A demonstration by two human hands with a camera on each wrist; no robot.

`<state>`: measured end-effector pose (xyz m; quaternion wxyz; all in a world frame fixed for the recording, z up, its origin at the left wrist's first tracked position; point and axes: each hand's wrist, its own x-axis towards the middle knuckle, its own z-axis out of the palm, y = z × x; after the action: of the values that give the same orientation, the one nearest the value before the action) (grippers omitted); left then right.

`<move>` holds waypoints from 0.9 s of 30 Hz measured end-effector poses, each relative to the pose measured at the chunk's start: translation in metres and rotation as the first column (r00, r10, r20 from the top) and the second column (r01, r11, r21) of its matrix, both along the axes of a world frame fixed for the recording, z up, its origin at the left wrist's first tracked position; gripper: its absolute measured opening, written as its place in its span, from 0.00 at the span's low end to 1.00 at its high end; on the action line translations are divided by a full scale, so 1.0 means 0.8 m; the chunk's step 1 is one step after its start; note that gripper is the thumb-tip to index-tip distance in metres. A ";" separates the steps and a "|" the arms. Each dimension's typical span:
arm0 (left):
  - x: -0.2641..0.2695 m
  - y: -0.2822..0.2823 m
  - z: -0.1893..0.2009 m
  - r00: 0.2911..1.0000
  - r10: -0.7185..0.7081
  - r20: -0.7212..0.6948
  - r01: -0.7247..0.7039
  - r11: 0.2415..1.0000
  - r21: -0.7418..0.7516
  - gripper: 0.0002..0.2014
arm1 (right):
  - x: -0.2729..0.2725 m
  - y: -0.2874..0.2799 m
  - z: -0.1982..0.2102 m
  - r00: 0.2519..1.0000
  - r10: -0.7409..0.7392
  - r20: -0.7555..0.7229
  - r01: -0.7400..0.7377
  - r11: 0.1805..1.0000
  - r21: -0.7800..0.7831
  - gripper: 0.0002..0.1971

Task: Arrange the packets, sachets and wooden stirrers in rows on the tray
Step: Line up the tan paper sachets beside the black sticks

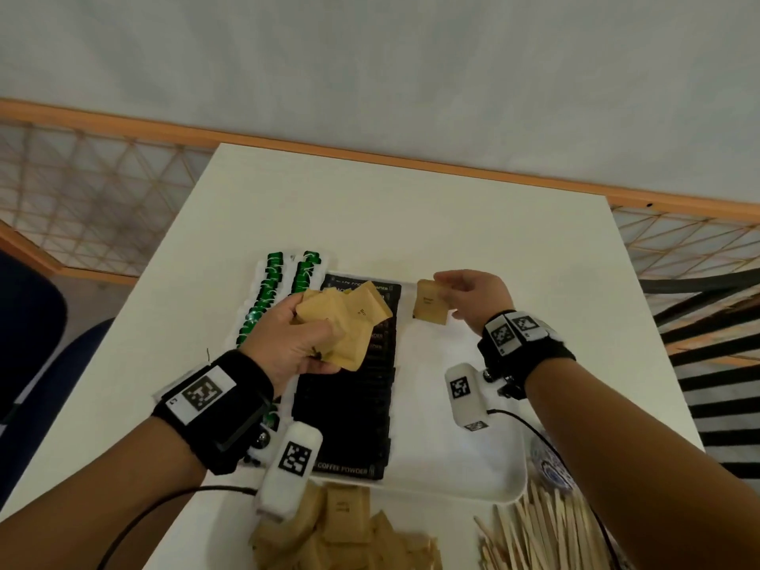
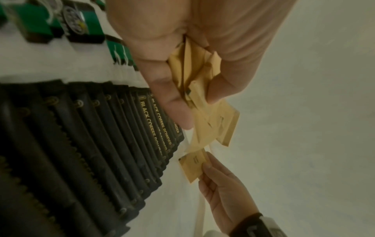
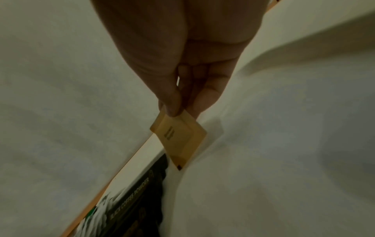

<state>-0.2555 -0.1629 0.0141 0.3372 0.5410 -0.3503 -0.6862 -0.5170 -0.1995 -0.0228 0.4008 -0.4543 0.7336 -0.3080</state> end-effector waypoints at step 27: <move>-0.026 -0.016 -0.026 0.999 -0.045 -0.001 0.045 0.997 0.065 0.16 | 0.018 -0.029 -0.026 0.987 -0.008 -0.160 0.002 0.999 -0.036 0.11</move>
<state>-0.2764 -0.1759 -0.0063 0.3038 0.5439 -0.3397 -0.7045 -0.5029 -0.2229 -0.0438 0.3318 -0.4827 0.7588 -0.2847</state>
